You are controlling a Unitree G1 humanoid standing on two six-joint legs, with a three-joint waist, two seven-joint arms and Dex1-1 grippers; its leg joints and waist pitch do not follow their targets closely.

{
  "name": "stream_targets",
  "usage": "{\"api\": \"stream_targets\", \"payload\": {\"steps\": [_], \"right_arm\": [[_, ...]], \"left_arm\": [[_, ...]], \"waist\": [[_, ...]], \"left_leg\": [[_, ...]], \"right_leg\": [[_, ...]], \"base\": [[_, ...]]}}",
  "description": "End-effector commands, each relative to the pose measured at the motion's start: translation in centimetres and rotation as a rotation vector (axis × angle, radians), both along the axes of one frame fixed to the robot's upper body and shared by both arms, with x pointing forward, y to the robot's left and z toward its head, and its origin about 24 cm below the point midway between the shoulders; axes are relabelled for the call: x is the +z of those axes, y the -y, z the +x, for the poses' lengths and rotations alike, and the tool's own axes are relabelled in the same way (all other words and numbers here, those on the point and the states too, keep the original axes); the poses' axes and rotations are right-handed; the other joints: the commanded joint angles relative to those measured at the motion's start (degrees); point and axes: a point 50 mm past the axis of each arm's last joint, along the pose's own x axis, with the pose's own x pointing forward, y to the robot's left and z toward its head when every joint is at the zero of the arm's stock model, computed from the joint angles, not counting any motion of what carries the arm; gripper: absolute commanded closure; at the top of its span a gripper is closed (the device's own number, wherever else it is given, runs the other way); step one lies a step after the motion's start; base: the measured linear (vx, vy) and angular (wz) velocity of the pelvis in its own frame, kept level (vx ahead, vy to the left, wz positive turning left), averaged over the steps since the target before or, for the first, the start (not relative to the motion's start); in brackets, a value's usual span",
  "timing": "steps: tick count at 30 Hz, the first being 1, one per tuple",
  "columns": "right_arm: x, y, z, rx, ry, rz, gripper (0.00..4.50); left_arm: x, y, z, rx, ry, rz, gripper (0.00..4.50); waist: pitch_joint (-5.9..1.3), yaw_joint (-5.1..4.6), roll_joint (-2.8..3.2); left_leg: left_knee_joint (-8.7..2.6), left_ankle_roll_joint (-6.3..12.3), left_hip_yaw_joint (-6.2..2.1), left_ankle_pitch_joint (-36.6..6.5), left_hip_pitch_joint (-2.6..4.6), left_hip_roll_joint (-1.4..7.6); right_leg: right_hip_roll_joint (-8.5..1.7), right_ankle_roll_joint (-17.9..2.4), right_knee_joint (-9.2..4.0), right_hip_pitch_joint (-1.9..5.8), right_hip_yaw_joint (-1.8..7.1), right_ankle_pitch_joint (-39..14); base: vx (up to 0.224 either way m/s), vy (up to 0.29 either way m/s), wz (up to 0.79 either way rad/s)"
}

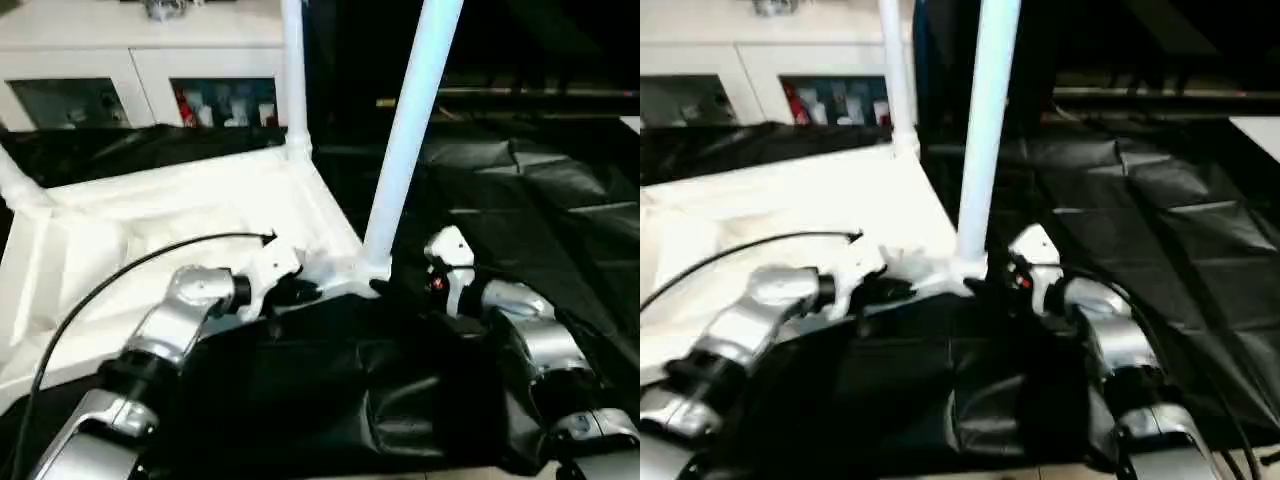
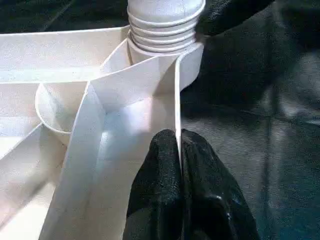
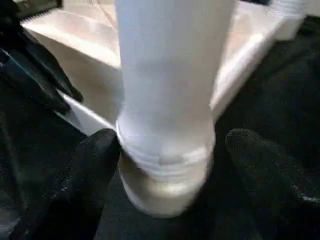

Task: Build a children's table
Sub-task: Rotate leg to tighten

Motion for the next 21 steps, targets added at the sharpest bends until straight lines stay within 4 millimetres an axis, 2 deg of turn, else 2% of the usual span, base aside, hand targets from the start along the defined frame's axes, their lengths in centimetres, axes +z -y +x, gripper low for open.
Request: {"api": "stream_targets", "payload": {"steps": [1, 5, 10, 12, 14, 17, 21], "right_arm": [[0.57, -0.43, 0.16, 0.021, 0.023, -0.003, 0.75], [0.7, -0.78, 0.1, 0.043, 0.016, 0.01, 0.75], [0.36, -0.89, 0.04, 0.051, 0.002, -0.005, 0.75], [0.39, -0.88, 0.06, 0.048, 0.001, 0.0, 1.09], [0.47, -0.88, 0.11, 0.044, 0.001, 0.01, 1.09], [0.59, -0.9, 0.13, 0.044, 0.005, 0.023, 1.51], [0.59, -1.02, 0.05, 0.054, 0.005, 0.032, 1.67]], "left_arm": [[0.58, 0.59, -0.3, -0.056, 0.009, -0.036, 4.5], [0.56, 0.6, -0.41, -0.062, 0.005, -0.037, 4.5], [0.47, 0.64, -0.59, -0.065, 0.001, -0.036, 4.5], [0.45, 0.64, -0.61, -0.065, 0.0, -0.036, 4.5], [0.44, 0.63, -0.61, -0.064, 0.0, -0.035, 4.5], [0.38, 0.61, -0.63, -0.064, -0.002, -0.034, 4.5], [0.34, 0.62, -0.68, -0.068, -0.006, -0.031, 4.5]], "waist": [[-3.61, 0.24, -0.43], [-3.65, 0.48, -0.47], [-3.69, 0.59, -0.54], [-3.67, 0.61, -0.48], [-3.65, 0.62, -0.44], [-3.68, 0.61, -0.45], [-3.7, 0.61, -0.37]], "left_leg": [[-4.23, 3.14, -0.49, -12.9, 0.32, 2.23], [-4.17, 3.23, -0.43, -12.3, 0.27, 2.18], [-4.12, 3.15, -0.42, -11.8, 0.25, 2.18], [-4.13, 3.18, -0.39, -11.8, 0.3, 2.16], [-4.14, 3.17, -0.39, -11.9, 0.31, 2.16], [-4.12, 3.11, -0.4, -11.9, 0.28, 2.12], [-4.15, 2.97, -0.43, -12.0, 0.32, 2.16]], "right_leg": [[-3.61, -11.7, -4.62, 3.0, 3.02, -16.2], [-3.53, -12.1, -4.38, 3.09, 3.04, -14.2], [-3.65, -12.0, -4.34, 3.14, 3.08, -14.1], [-3.59, -12.0, -4.38, 3.1, 3.06, -14.1], [-3.58, -12.0, -4.41, 3.09, 3.07, -14.2], [-3.54, -11.8, -4.4, 3.15, 3.07, -14.2], [-3.55, -11.9, -4.38, 3.13, 3.04, -14.0]], "base": [[0.0, 0.0, 0.0], [0.0, 0.0, 0.0], [0.0, 0.0, 0.0], [0.0, 0.0, 0.0], [0.0, 0.0, 0.0], [0.0, 0.0, 0.0], [0.0, 0.0, 0.0]]}}
